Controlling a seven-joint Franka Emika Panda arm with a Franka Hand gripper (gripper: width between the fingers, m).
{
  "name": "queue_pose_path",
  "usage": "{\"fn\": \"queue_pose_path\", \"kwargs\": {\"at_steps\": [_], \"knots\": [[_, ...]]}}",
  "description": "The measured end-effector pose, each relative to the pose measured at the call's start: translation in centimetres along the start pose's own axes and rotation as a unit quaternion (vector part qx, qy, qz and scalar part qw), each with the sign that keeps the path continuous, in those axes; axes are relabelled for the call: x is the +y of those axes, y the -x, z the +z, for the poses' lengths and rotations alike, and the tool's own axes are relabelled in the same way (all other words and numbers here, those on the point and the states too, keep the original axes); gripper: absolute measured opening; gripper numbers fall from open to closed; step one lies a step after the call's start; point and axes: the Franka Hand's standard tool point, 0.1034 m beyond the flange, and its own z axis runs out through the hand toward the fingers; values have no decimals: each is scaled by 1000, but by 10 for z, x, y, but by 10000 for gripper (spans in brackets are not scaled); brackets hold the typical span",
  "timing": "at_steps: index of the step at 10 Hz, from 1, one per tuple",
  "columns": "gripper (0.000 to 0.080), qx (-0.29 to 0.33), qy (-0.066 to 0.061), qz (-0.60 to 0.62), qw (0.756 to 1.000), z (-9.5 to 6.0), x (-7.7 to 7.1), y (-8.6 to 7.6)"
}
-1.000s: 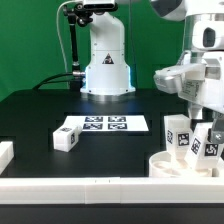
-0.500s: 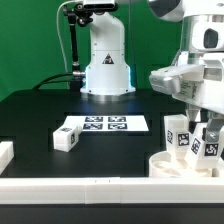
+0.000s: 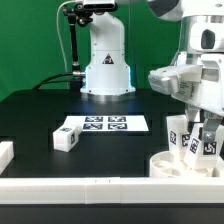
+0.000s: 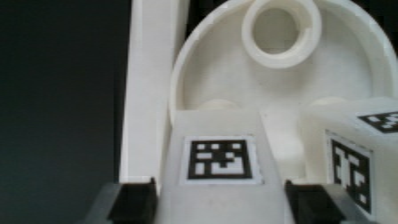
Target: Assemble stool
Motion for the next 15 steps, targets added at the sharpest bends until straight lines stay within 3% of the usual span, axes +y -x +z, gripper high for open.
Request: {"fn": "queue_pose_path", "kwargs": {"at_steps": [5, 8, 12, 15], "knots": [[343, 1, -1, 188, 982, 0, -1, -1], [343, 4, -3, 325, 946, 0, -1, -2], [343, 12, -6, 526, 851, 1, -2, -6], [343, 22, -21, 645, 764, 2, -3, -10]]}}
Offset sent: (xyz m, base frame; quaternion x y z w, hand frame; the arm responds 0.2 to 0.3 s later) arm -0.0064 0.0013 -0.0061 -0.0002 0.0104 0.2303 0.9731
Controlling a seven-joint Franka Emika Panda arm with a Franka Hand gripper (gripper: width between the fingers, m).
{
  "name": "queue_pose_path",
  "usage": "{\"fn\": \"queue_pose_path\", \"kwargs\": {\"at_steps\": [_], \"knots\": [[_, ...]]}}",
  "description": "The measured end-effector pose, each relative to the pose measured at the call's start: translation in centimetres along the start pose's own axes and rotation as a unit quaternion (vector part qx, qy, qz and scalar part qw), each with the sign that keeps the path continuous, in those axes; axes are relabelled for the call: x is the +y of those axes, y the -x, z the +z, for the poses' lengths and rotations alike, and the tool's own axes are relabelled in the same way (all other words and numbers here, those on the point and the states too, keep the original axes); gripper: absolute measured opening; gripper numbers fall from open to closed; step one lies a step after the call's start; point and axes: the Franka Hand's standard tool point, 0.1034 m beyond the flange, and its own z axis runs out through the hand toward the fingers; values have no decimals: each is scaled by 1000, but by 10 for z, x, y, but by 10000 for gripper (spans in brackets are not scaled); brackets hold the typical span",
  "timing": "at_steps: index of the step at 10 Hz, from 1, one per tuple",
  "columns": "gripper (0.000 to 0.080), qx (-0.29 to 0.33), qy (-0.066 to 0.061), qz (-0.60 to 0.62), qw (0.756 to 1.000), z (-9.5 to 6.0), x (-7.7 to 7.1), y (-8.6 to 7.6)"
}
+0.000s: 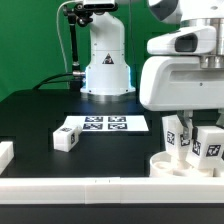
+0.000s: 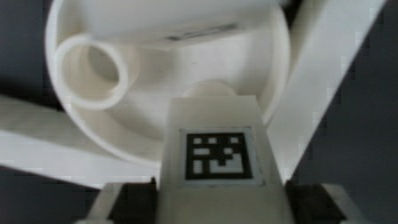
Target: Assemble stool
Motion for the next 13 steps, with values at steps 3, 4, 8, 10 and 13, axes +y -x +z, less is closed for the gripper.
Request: {"fn": "queue_pose_path", "kwargs": {"at_steps": [3, 4, 8, 10, 13], "knots": [[343, -6, -23, 154, 988, 2, -1, 2], [343, -7, -22, 182, 983, 2, -1, 2], [343, -12, -24, 300, 953, 2, 0, 3], [343, -14, -26, 354, 935, 3, 1, 3], [343, -20, -28, 456, 890, 3, -1, 5]]}}
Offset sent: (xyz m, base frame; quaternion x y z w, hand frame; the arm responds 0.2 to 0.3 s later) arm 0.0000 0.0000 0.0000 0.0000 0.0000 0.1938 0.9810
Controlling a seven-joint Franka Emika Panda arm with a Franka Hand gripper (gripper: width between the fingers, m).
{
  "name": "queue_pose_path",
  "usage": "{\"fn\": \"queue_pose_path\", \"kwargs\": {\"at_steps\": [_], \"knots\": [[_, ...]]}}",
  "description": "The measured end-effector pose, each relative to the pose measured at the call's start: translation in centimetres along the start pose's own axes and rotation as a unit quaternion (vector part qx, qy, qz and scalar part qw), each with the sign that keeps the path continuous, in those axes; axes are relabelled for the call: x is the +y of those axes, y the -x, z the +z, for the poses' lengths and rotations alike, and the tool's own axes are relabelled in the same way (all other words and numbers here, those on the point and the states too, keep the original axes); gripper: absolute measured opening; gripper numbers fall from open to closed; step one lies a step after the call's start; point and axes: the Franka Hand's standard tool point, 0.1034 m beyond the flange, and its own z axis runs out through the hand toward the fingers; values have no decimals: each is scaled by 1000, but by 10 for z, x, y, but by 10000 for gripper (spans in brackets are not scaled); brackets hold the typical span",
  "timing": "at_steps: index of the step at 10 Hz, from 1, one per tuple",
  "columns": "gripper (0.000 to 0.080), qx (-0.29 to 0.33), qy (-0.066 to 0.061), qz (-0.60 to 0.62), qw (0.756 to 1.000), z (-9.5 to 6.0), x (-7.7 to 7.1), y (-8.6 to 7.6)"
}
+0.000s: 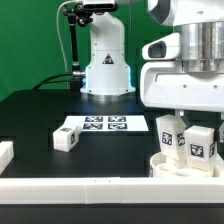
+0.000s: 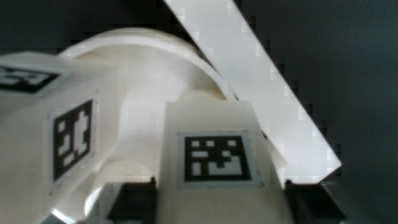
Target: Assemble stool
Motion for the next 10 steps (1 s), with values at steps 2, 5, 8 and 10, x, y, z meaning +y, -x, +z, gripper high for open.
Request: {"fn": "queue_pose_path", "kwargs": {"at_steps": [2, 5, 8, 10], "knots": [[343, 2, -5, 97, 995, 1, 0, 3], [343, -9, -15, 233, 972, 2, -1, 5], [343, -32, -26, 373, 927, 2, -4, 7], [343, -45, -30, 430, 901, 2, -5, 8]]}}
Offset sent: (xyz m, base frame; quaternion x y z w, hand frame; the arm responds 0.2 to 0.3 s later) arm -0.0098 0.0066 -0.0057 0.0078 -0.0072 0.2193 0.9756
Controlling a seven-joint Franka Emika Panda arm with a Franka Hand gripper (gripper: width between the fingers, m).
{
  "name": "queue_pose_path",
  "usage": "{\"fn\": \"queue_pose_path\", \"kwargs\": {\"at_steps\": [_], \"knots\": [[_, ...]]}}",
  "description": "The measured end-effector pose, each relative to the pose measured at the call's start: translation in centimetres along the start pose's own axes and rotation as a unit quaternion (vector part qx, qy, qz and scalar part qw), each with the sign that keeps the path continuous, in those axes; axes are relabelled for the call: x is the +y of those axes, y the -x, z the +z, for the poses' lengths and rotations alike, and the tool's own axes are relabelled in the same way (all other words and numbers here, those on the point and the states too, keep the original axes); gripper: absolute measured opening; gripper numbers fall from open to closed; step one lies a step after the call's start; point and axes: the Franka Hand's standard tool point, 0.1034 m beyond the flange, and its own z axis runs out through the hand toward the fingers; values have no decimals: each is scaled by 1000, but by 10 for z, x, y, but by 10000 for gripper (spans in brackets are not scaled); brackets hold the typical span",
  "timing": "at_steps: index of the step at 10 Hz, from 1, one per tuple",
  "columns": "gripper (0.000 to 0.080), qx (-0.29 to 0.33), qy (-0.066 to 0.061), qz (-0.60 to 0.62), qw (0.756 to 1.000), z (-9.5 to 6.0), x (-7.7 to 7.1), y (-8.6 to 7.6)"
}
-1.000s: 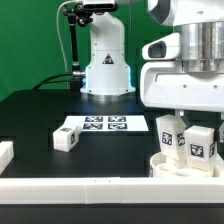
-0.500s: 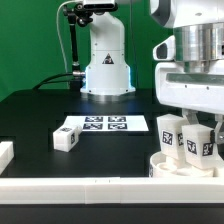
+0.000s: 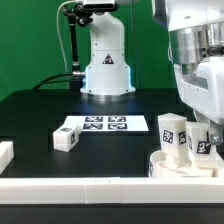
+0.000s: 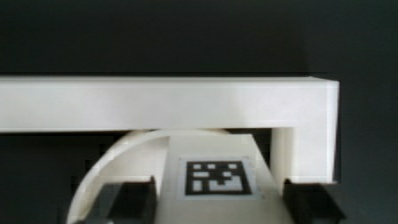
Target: Assemble stool
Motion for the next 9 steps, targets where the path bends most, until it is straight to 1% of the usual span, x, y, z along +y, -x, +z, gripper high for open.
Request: {"fn": "queue_pose_path", "kwargs": {"at_steps": [1, 3, 4, 5, 6, 7, 8, 9], "knots": [[343, -8, 0, 43, 999, 0, 0, -1], [343, -16, -1, 87, 996, 0, -1, -2], [343, -16, 0, 87, 996, 0, 0, -1], [437, -16, 0, 82, 997, 0, 0, -1], [568, -16, 0, 81, 997, 0, 0, -1], [568, -16, -2, 68, 998, -1, -1, 0], [635, -20, -8, 53, 998, -9, -5, 2], [645, -25, -13, 45, 999, -16, -8, 3]]}}
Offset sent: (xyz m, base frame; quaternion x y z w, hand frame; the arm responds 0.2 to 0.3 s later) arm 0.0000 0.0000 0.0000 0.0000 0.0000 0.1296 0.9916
